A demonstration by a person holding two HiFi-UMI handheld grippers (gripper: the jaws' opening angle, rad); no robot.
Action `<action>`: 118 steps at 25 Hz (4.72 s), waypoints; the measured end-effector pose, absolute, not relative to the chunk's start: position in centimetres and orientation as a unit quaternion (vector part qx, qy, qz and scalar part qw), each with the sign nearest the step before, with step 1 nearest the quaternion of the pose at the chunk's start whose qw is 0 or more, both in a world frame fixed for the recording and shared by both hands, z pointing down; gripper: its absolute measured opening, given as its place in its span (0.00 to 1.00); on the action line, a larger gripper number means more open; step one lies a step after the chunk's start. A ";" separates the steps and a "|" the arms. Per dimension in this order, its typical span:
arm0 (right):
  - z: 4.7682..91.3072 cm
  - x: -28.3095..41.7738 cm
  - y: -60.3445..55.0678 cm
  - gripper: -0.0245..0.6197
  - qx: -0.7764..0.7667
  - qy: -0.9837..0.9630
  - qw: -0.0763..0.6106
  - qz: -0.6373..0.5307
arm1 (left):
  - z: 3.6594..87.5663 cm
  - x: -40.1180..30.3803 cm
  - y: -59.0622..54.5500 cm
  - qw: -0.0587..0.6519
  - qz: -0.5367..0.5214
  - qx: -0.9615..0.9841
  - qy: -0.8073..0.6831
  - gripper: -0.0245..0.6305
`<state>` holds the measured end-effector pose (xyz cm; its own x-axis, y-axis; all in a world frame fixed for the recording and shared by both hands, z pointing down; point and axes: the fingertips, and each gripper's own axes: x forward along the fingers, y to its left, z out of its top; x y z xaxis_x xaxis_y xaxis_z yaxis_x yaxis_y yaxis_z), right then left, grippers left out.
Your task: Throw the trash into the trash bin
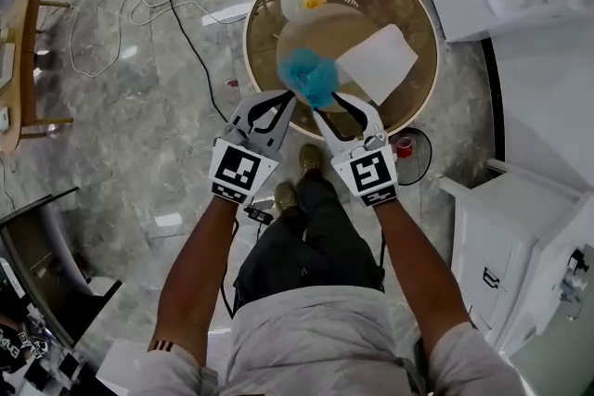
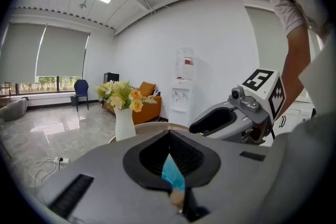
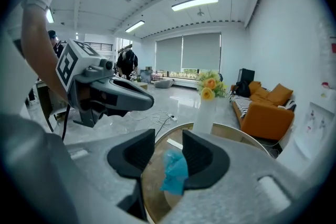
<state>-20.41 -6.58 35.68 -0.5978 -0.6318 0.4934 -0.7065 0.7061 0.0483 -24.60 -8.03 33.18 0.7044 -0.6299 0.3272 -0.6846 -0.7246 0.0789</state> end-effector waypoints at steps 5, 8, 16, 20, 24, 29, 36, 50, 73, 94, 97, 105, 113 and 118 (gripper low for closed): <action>39.9 -20.3 -7.9 0.39 0.377 -0.881 0.268 0.102 | 36.4 -24.9 -9.2 0.115 0.151 0.911 -0.365 0.04; 42.8 -20.2 -8.4 0.45 0.380 -0.872 0.284 0.125 | 38.1 -25.1 -9.6 0.124 0.156 0.907 -0.370 0.04; 48.8 -19.7 -10.2 0.55 0.396 -0.849 0.313 0.159 | 42.5 -26.0 -10.8 0.142 0.169 0.897 -0.383 0.04; 51.6 -20.0 -11.4 0.58 0.401 -0.837 0.330 0.171 | 44.1 -26.5 -11.6 0.146 0.170 0.893 -0.391 0.04; 54.3 -20.6 -12.1 0.61 0.401 -0.828 0.351 0.176 | 45.5 -26.8 -11.8 0.149 0.169 0.890 -0.396 0.04; 57.0 -21.2 -12.9 0.61 0.395 -0.819 0.370 0.188 | 47.0 -27.2 -12.0 0.154 0.171 0.888 -0.398 0.04; 59.6 -21.9 -13.1 0.59 0.383 -0.810 0.404 0.186 | 48.5 -27.3 -11.7 0.164 0.171 0.887 -0.397 0.04; 60.2 -23.8 -11.0 0.09 0.351 -0.824 0.414 0.164 | 49.3 -27.5 -9.8 0.171 0.174 0.888 -0.390 0.04; 46.8 -11.5 0.1 0.08 0.514 -0.798 0.283 0.139 | 41.5 -17.8 -2.5 0.148 0.112 0.932 -0.313 0.04; 49.1 15.6 11.9 0.08 0.623 -0.687 0.295 0.229 | 40.0 3.8 4.0 0.136 0.137 0.955 -0.225 0.04; 51.9 17.2 12.5 0.09 0.606 -0.688 0.314 0.246 | 41.1 5.5 4.0 0.131 0.140 0.955 -0.225 0.04; 57.7 19.8 12.5 0.09 0.573 -0.691 0.350 0.269 | 45.8 10.0 4.8 0.114 0.171 0.961 -0.183 0.04; 63.7 21.0 13.3 0.11 0.566 -0.674 0.358 0.311 | 51.1 12.8 5.5 0.121 0.218 0.959 -0.136 0.04; 65.7 21.3 13.2 0.22 0.564 -0.669 0.347 0.338 | 51.7 12.8 5.3 0.126 0.224 0.957 -0.134 0.04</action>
<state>21.33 13.15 65.74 -0.1233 -0.5206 0.8449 -0.9889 0.1353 -0.0609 12.79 5.31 51.71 0.8643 -0.1993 0.4618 -0.3123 -0.9324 0.1821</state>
